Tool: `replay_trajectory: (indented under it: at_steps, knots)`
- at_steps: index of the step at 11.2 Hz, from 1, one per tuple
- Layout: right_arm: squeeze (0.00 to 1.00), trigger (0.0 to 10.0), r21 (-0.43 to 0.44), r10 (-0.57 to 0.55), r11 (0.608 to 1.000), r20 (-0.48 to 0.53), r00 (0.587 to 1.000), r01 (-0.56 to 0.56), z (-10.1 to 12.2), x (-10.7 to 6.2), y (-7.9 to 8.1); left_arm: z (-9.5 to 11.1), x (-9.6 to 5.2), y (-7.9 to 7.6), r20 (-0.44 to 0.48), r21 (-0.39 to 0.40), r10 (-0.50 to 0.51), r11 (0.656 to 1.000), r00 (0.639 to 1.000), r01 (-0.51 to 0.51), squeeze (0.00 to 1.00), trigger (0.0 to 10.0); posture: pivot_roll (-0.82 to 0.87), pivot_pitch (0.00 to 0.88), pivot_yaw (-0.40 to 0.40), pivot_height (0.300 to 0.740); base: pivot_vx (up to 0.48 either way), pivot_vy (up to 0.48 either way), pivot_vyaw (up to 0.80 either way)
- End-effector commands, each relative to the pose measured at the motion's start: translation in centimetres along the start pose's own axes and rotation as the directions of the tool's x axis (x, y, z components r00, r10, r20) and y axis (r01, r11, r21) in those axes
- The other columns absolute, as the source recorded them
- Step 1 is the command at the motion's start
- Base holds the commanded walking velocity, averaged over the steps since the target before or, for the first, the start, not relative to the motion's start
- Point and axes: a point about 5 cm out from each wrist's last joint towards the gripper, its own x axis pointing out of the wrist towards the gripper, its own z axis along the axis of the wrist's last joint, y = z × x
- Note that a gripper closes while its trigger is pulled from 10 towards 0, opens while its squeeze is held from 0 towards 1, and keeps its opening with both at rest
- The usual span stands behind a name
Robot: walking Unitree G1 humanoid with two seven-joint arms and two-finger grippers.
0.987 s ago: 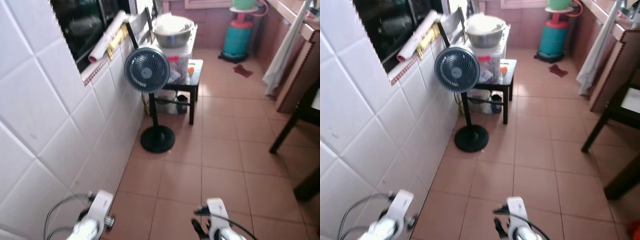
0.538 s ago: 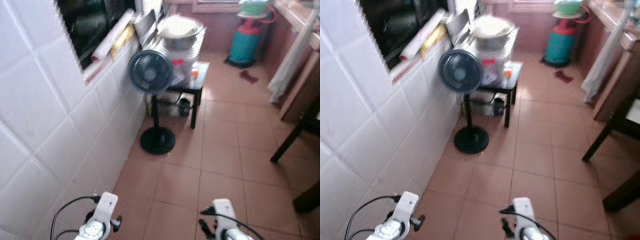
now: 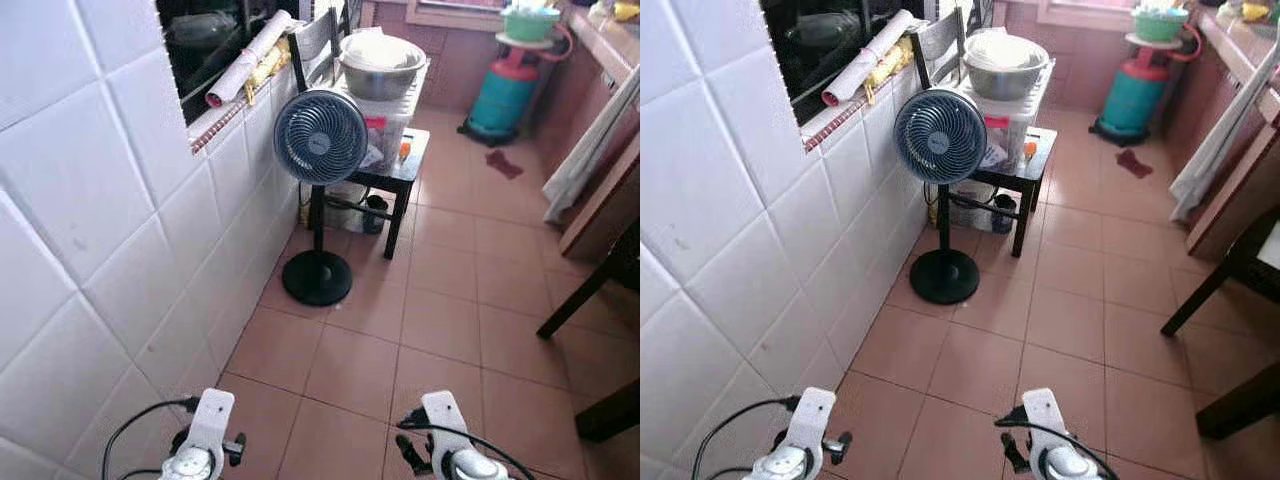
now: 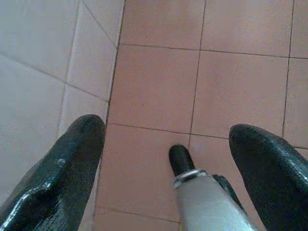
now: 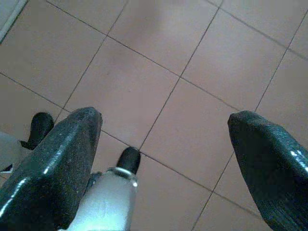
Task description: Setting the table
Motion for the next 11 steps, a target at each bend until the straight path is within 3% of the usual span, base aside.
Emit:
replay_trajectory:
  at_steps: [1, 5, 11]
  knots:
    - [0.0, 10.0, -0.006, 0.004, 1.0, 0.0, 1.0, -0.004, 0.4, 0.1, 0.0, -0.5, -0.1, 0.4, -0.02, -0.009, 0.02, 1.0, 1.0, -0.021, 0.0, 10.0, 0.01, 0.0, -0.059, 0.74, 0.0, 0.0, 0.0]
    - [0.0, 10.0, 0.069, -0.01, 0.998, 0.0, 1.0, 0.01, 0.4, 0.2, 0.3, -0.6, -0.1, 0.7, -0.034, 0.026, 0.021, 0.999, 0.999, -0.02, 0.0, 10.0, 0.0, 0.0, -0.03, 0.74, 0.0, 0.0, 0.0]
    - [0.0, 10.0, 0.106, -0.037, 0.994, -0.019, 0.999, 0.038, -0.5, 0.0, -0.1, 0.0, 0.0, 0.7, -0.029, 0.063, 0.005, 0.998, 1.0, -0.003, 0.0, 10.0, -0.03, 0.0, 0.001, 0.74, 0.0, 0.0, -0.73]
